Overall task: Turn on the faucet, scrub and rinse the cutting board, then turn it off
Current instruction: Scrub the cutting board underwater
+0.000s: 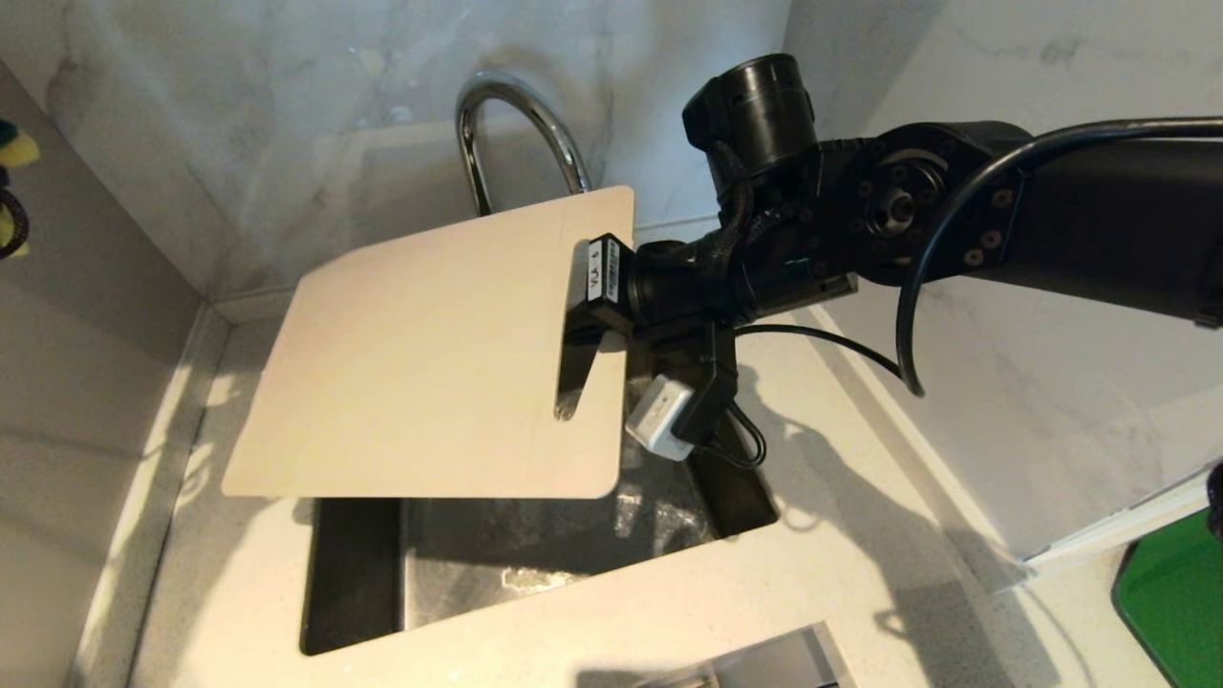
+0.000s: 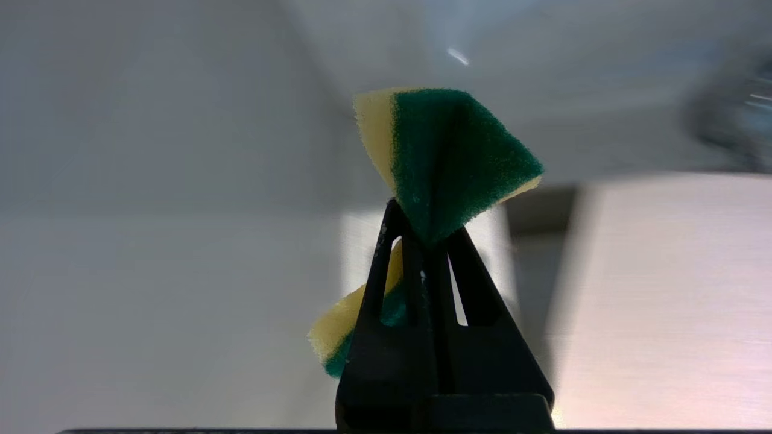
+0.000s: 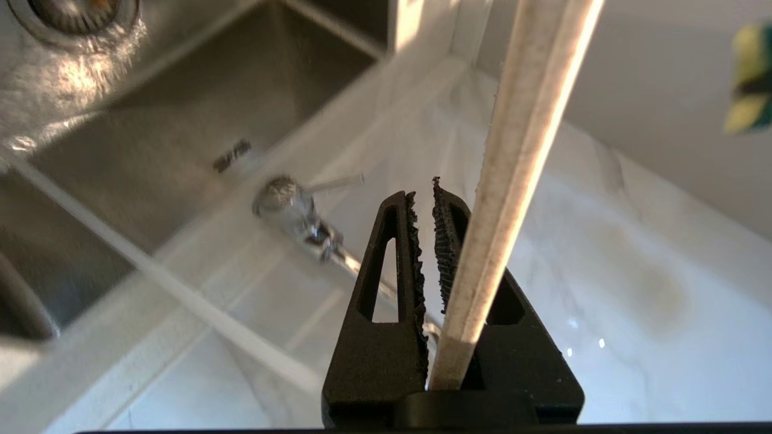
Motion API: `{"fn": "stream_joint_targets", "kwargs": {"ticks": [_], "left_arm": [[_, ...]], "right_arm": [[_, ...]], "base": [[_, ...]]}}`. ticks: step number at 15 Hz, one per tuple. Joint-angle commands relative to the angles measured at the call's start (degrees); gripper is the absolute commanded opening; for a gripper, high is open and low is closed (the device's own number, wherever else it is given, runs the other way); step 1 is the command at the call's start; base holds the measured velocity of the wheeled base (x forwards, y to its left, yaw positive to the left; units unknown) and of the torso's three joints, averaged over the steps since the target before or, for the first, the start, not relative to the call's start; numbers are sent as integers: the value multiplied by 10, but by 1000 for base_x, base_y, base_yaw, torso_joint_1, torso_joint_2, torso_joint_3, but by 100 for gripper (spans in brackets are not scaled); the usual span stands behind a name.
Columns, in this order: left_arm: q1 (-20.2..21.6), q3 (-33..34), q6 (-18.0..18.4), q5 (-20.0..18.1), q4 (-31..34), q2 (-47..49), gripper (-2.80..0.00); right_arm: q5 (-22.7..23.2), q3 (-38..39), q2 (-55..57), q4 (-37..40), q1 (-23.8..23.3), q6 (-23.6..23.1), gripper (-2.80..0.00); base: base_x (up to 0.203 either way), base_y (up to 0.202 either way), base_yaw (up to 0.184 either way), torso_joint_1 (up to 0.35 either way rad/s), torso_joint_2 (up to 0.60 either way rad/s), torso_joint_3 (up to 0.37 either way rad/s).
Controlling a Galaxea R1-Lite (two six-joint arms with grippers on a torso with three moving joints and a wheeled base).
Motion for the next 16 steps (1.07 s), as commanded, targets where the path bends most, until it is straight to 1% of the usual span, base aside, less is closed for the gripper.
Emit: {"fn": "stream_joint_targets", "kwargs": {"ticks": [1,3,5,8,10,11,12,13,14,16], "left_arm": [[-58,-67,-51,2,90,40,-280],[-121,-99,-98,2,146,45,-280],[-183,-107,-139,2,179,46,-280],[-288,-108,-215,0,205,58,-280],[-347,-110,-276,-7,206,80,-280],[-366,-112,-318,-24,193,95,-280],[-380,-113,-350,-53,171,107,-280],[-391,-113,-366,-69,162,115,-280],[-402,-113,-374,-76,161,124,-280],[-416,-116,-397,-79,140,151,-280]], "right_arm": [[2,20,-5,1,4,-9,-280],[1,38,-12,-2,3,-10,-280],[1,47,-15,-19,6,-9,-280],[1,50,-23,-19,15,-9,-280],[0,72,-37,-19,15,-9,-280],[0,86,-45,-20,15,-9,-280],[0,92,-50,-20,17,-9,-280],[0,94,-51,-20,21,-9,-280],[0,97,-54,-20,24,-9,-280],[-1,107,-60,-25,27,-9,-280]], "base": [[0,0,0,0,0,0],[0,0,0,0,0,0],[0,0,0,0,0,0],[0,0,0,0,0,0],[0,0,0,0,0,0],[0,0,0,0,0,0],[0,0,0,0,0,0],[0,0,0,0,0,0],[0,0,0,0,0,0],[0,0,0,0,0,0]]}}
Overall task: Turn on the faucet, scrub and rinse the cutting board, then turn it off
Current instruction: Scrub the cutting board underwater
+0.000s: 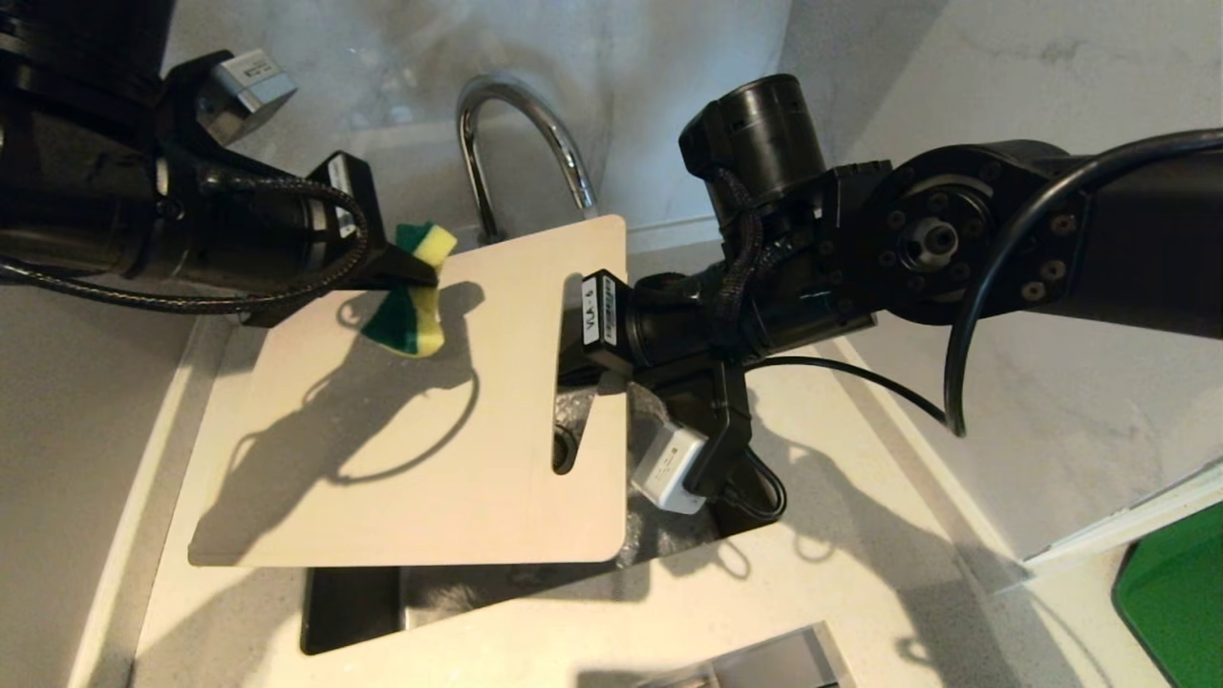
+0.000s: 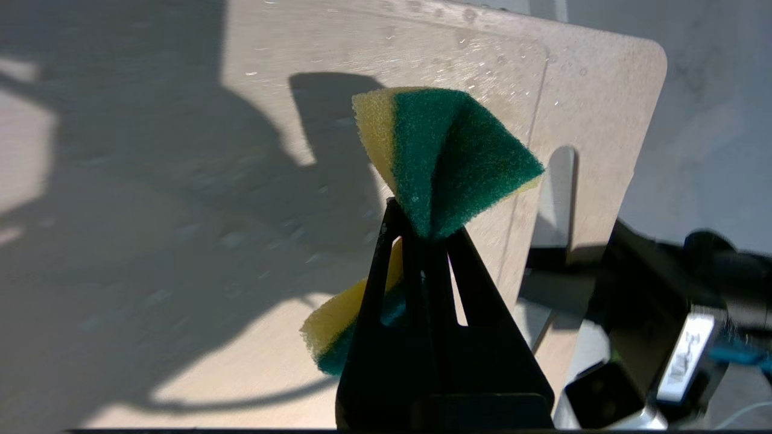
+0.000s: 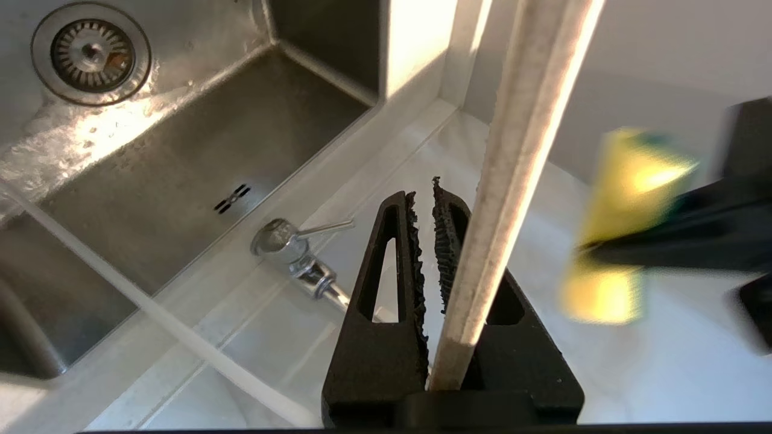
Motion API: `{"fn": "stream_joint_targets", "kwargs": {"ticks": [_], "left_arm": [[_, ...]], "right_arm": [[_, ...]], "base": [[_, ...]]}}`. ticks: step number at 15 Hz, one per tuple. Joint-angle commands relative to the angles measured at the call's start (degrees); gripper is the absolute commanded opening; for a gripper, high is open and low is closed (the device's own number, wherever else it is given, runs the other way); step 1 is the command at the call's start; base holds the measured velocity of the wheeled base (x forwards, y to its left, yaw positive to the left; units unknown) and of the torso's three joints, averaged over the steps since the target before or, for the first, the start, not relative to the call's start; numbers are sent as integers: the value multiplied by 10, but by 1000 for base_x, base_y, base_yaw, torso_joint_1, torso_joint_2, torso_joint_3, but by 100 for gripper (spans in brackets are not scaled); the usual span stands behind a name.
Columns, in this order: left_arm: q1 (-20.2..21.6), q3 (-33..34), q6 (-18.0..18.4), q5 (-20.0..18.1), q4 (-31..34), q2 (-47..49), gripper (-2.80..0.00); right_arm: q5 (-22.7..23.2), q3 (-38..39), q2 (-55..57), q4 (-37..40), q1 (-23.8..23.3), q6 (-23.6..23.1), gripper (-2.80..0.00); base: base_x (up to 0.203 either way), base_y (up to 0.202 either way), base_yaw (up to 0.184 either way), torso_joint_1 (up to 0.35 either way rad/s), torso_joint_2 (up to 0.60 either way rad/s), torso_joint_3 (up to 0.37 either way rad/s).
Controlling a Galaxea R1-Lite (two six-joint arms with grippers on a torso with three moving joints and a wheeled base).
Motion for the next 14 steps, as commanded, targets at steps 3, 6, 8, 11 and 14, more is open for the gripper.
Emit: {"fn": "stream_joint_targets", "kwargs": {"ticks": [3,6,8,11,14], "left_arm": [[-29,-2,-33,-13,-37,54,-280],[-28,-1,-34,-13,-52,74,-280],[-24,1,-37,-13,-57,79,-280],[-7,10,-36,-13,-57,83,-280],[17,44,-35,-23,-57,79,-280]], "right_arm": [[1,51,-26,-29,3,0,-280],[1,84,-39,-62,3,13,-280],[1,83,-40,-62,3,13,-280],[2,85,-45,-62,3,13,-280],[1,87,-53,-62,3,13,-280]], "base": [[0,0,0,0,0,0],[0,0,0,0,0,0],[0,0,0,0,0,0],[0,0,0,0,0,0],[0,0,0,0,0,0]]}}
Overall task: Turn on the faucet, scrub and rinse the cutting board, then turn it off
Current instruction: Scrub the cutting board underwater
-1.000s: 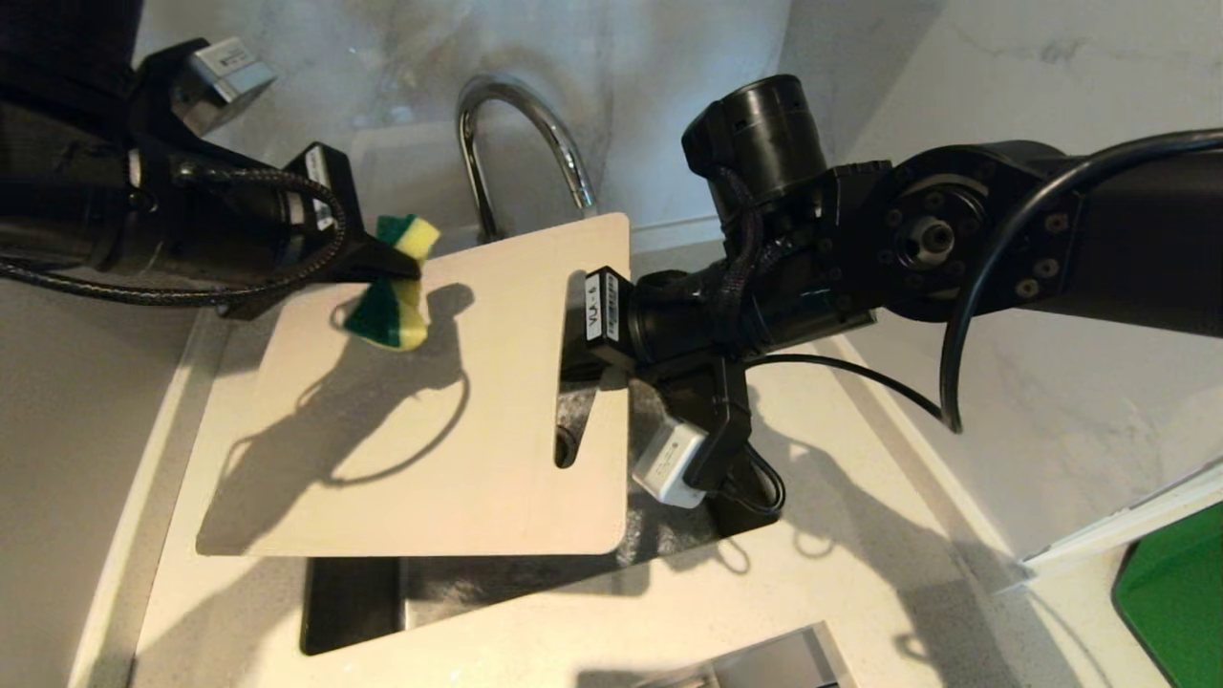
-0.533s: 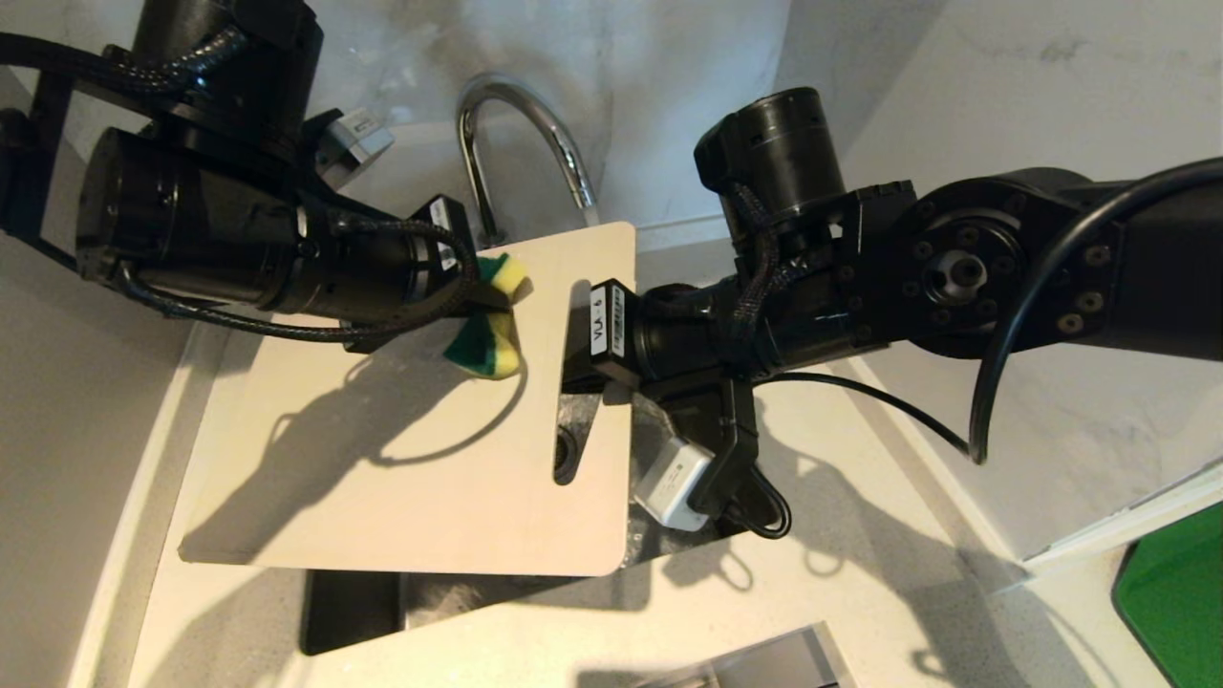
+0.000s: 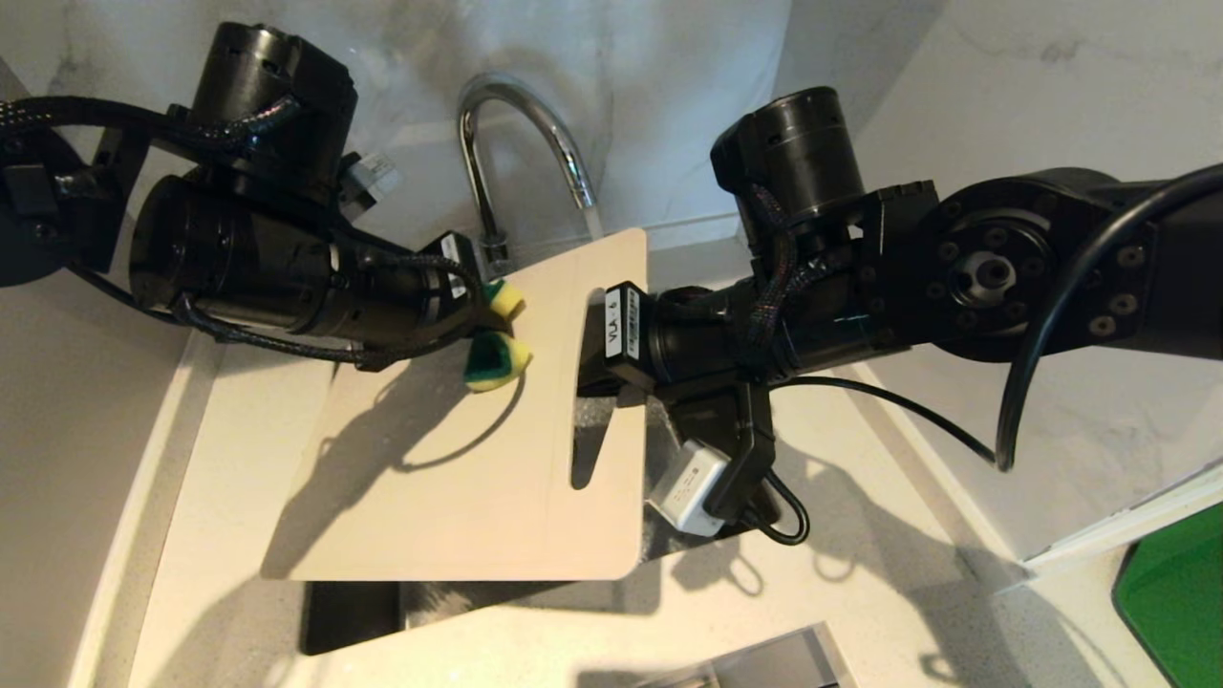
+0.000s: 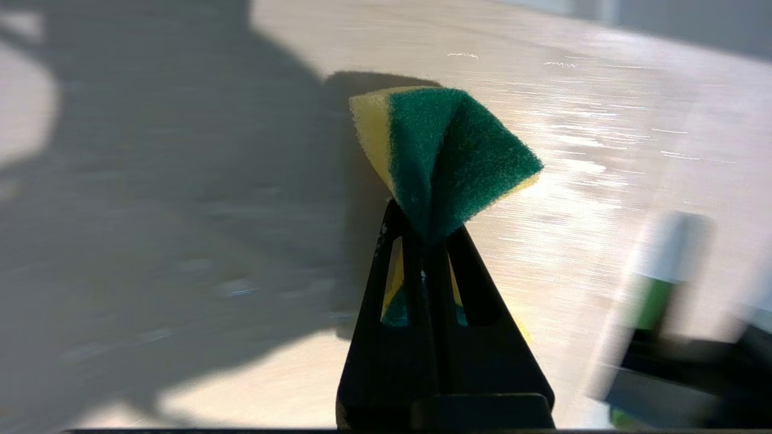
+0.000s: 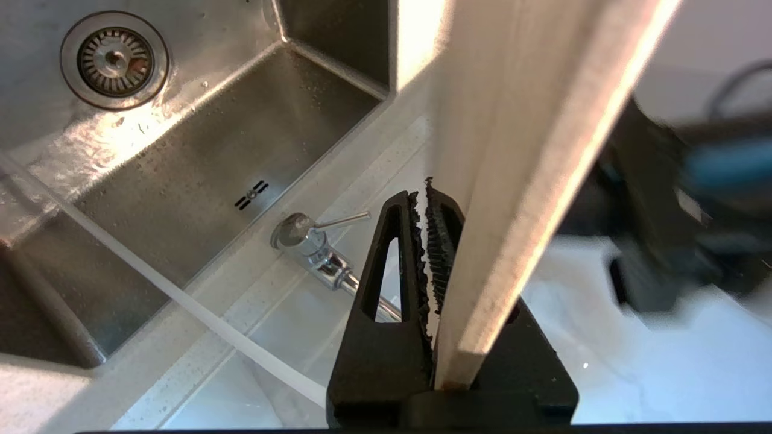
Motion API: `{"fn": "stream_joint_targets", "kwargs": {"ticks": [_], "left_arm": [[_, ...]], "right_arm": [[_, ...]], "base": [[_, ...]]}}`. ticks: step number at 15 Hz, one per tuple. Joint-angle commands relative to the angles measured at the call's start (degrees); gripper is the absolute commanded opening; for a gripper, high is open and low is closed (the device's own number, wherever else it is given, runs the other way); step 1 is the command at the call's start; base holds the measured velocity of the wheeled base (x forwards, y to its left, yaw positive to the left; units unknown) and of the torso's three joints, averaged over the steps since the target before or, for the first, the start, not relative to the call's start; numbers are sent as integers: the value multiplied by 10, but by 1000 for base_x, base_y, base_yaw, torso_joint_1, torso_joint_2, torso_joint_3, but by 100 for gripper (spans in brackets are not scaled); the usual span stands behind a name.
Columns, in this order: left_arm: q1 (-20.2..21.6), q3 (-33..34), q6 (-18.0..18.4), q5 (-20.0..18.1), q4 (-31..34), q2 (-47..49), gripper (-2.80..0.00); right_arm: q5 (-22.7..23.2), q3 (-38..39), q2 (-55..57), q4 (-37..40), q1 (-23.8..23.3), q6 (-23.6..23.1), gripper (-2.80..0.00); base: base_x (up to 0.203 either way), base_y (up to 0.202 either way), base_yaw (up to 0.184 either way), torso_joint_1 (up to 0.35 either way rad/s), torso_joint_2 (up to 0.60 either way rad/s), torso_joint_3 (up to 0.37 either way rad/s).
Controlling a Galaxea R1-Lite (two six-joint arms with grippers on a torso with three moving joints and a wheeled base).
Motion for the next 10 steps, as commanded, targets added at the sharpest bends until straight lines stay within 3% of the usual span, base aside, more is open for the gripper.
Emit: {"fn": "stream_joint_targets", "kwargs": {"ticks": [1,6,10], "left_arm": [[27,32,-2,-15,3,-3,-280],[108,104,6,-64,-43,-11,-280],[192,198,44,-109,-106,-26,-280]], "right_arm": [[4,2,-9,-2,0,-9,-280],[4,2,-10,-2,0,-6,-280],[4,2,-11,-2,0,-6,-280]], "base": [[0,0,0,0,0,0],[0,0,0,0,0,0],[0,0,0,0,0,0]]}}
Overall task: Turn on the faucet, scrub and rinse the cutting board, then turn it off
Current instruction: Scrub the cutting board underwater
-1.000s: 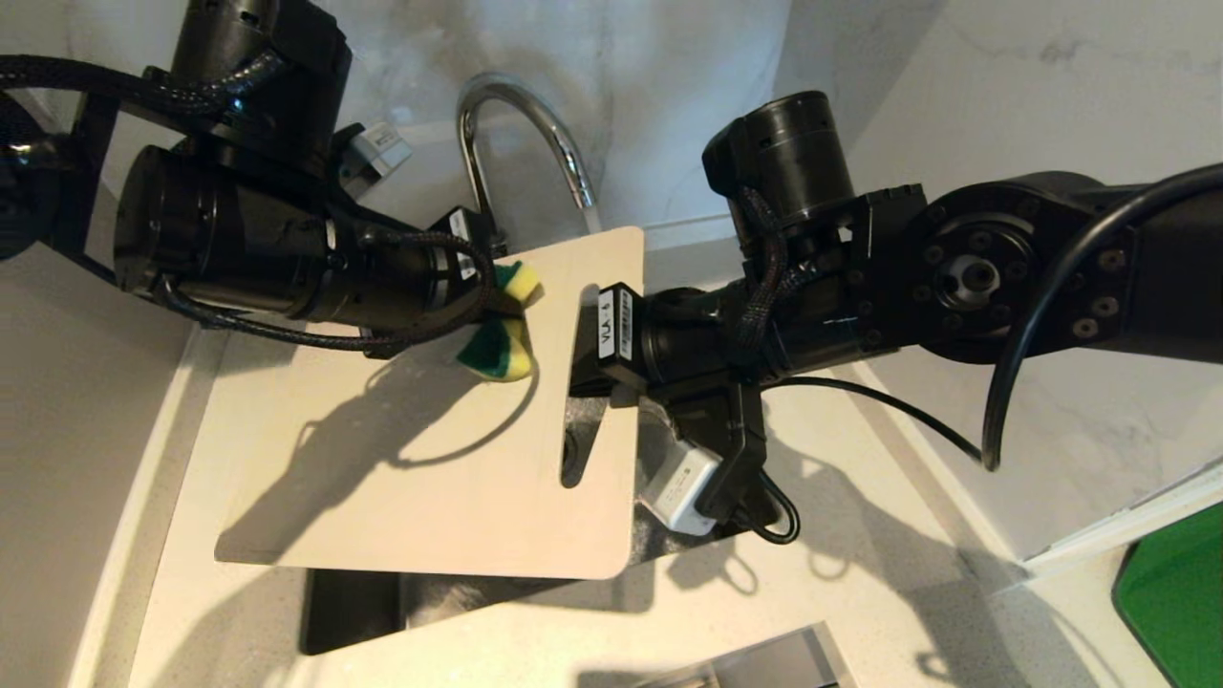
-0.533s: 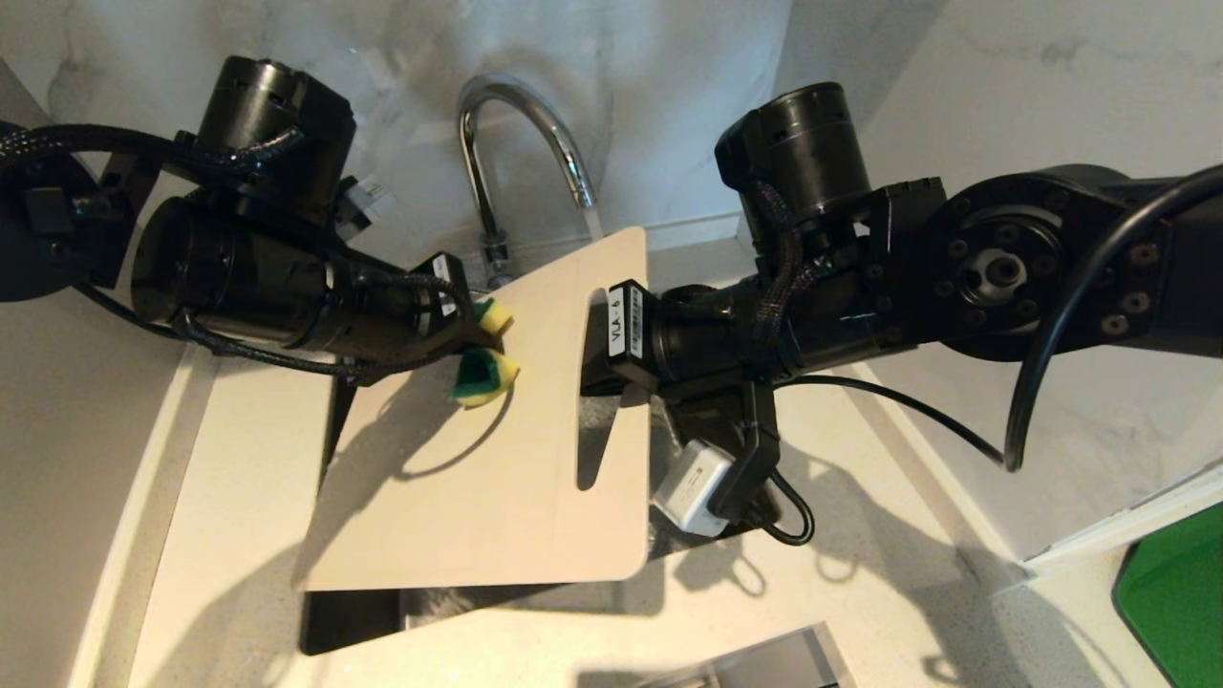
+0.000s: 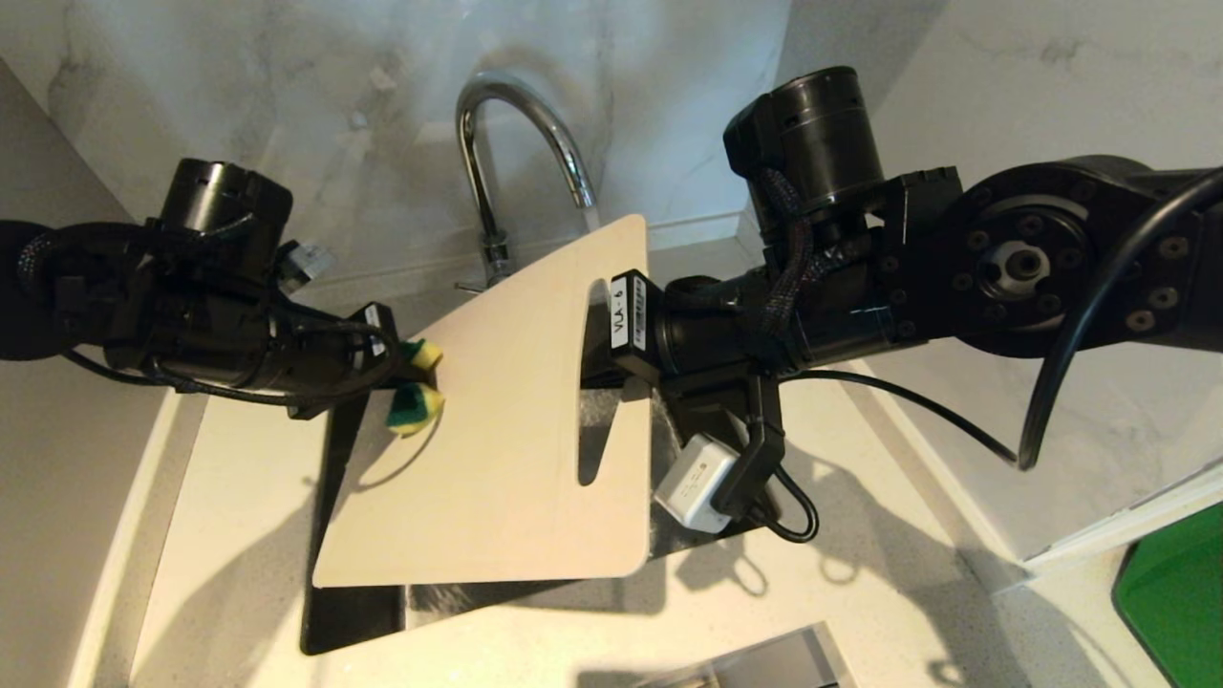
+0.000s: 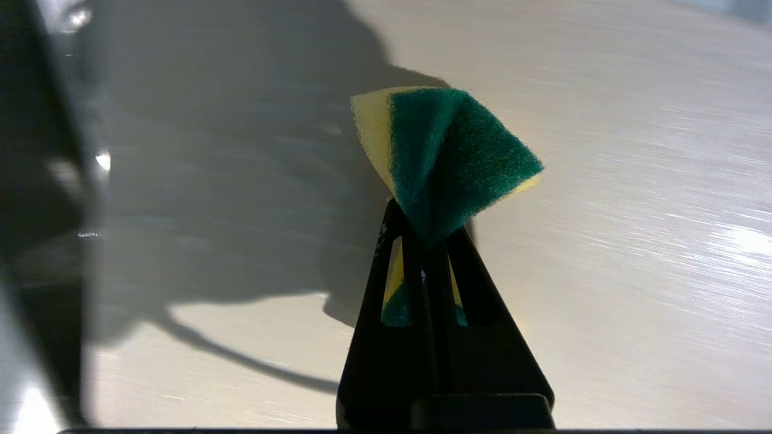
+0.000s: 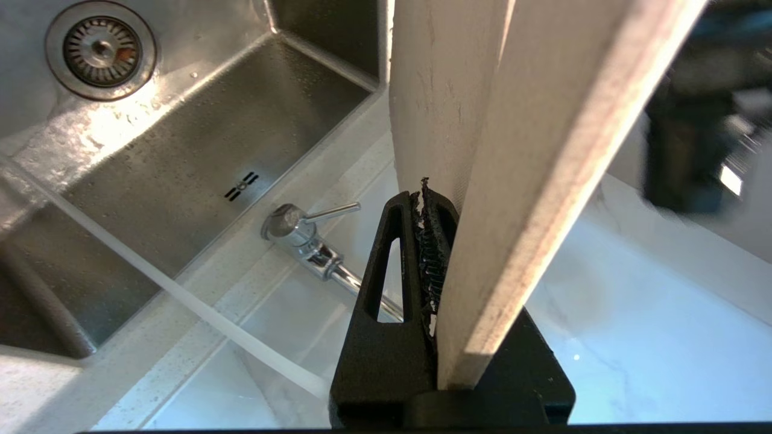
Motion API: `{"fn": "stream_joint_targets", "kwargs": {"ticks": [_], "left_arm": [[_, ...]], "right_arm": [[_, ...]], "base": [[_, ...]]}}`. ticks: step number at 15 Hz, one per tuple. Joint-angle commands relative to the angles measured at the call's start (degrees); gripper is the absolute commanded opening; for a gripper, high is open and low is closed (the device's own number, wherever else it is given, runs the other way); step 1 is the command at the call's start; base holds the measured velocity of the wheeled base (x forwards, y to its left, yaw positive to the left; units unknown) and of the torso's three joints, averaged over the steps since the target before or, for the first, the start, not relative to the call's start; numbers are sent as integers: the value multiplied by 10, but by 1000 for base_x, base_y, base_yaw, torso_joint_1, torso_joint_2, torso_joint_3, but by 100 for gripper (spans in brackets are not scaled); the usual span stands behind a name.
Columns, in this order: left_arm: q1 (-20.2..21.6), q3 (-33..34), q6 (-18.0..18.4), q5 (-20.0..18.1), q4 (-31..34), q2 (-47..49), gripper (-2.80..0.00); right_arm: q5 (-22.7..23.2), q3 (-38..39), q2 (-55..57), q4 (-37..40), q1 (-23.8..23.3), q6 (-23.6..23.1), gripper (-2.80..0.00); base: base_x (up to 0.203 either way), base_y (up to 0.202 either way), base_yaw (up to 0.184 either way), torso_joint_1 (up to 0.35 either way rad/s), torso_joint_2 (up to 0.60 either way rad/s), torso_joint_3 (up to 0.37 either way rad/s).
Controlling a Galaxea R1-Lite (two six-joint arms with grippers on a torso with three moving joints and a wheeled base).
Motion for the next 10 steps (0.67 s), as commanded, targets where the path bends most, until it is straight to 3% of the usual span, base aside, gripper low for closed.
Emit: {"fn": "stream_joint_targets", "kwargs": {"ticks": [1,6,10], "left_arm": [[54,53,14,-21,-27,-10,-280],[139,137,59,-65,-102,-5,-280],[160,142,66,-82,-115,-7,-280]], "right_arm": [[1,0,-1,2,0,-8,-280],[1,1,0,2,0,-8,-280],[1,1,0,2,0,-8,-280]], "base": [[0,0,0,0,0,0],[0,0,0,0,0,0],[0,0,0,0,0,0]]}}
